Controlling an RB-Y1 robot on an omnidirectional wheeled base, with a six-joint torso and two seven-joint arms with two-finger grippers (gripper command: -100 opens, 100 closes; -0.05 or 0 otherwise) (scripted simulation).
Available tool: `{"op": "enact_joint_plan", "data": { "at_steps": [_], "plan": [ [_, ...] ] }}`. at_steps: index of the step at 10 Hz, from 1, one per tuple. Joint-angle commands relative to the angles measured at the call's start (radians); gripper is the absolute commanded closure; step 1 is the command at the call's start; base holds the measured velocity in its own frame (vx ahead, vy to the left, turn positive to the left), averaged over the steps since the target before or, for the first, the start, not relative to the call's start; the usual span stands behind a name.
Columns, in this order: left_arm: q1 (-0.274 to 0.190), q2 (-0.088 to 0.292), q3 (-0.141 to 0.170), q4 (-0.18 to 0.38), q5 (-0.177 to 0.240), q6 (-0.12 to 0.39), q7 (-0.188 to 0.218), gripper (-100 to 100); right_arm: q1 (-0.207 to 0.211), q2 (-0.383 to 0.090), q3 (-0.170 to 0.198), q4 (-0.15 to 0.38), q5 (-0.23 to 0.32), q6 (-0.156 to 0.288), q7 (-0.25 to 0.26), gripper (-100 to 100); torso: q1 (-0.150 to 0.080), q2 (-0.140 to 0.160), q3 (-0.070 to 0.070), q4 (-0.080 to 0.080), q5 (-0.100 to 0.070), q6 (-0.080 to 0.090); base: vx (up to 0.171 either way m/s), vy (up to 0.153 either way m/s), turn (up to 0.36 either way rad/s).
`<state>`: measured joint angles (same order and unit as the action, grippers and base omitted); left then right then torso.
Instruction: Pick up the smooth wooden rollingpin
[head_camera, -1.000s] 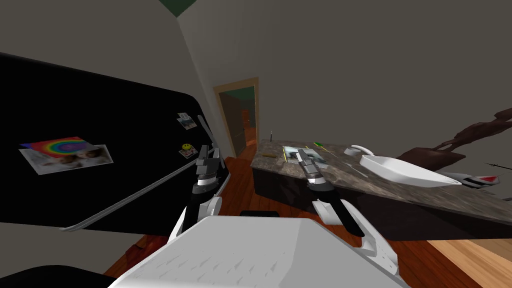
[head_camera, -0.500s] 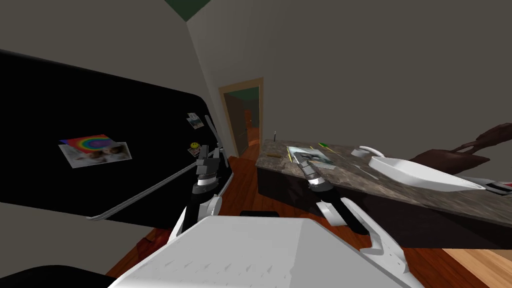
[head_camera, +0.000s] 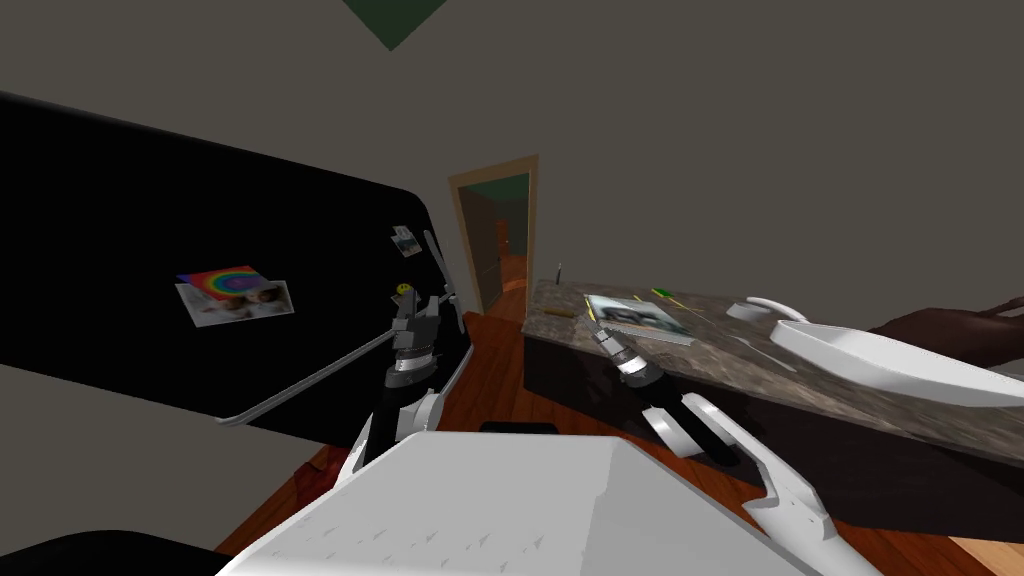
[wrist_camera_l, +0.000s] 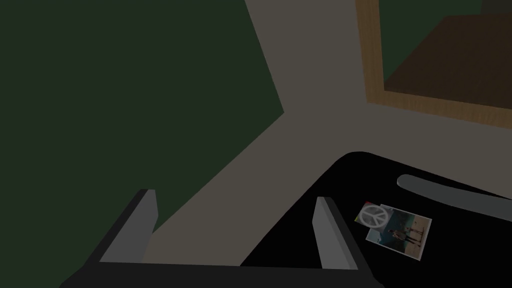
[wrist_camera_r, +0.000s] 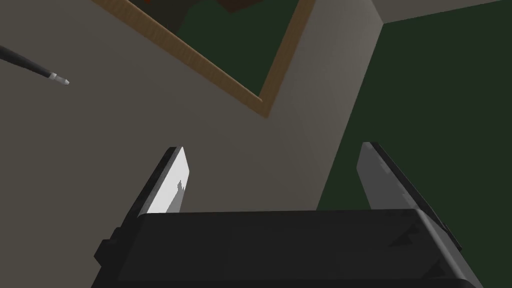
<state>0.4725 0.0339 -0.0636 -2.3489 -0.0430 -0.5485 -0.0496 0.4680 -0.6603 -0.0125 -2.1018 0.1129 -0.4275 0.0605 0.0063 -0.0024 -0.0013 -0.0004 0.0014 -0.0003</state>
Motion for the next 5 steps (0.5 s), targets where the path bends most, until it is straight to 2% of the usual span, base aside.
{"op": "enact_joint_plan", "data": {
  "at_steps": [1,2,3,4,5],
  "plan": [
    [0.000,0.000,0.000,0.000,0.000,0.000,0.000,0,0.002,-0.050,0.003,0.011,0.006,0.004,-0.004,-100,0.000,0.000,0.000,0.000,0.000,0.000,0.035,0.091,0.066],
    [0.000,0.000,0.000,0.000,0.000,0.000,0.000,0,0.002,-0.058,0.003,0.011,0.006,0.004,-0.004,-100,-0.001,0.000,0.000,0.000,0.000,0.000,0.011,0.041,-0.004],
    [0.000,0.000,0.000,0.000,0.000,0.000,0.000,0,0.006,-0.098,0.016,0.043,0.022,0.004,-0.006,-100,-0.003,0.001,0.001,0.000,-0.001,0.001,0.020,0.076,0.135],
    [0.000,0.000,0.000,0.000,0.000,0.000,0.000,0,0.006,-0.126,0.016,0.043,0.022,0.004,-0.006,-100,-0.002,0.001,0.001,0.000,0.000,0.000,0.045,0.078,0.066],
    [0.000,0.000,0.000,0.000,0.000,0.000,0.000,0,0.011,-0.160,0.030,0.077,0.039,0.004,-0.007,-100,-0.002,0.000,0.000,0.000,0.000,0.000,0.068,0.108,0.118]
  ]
}}
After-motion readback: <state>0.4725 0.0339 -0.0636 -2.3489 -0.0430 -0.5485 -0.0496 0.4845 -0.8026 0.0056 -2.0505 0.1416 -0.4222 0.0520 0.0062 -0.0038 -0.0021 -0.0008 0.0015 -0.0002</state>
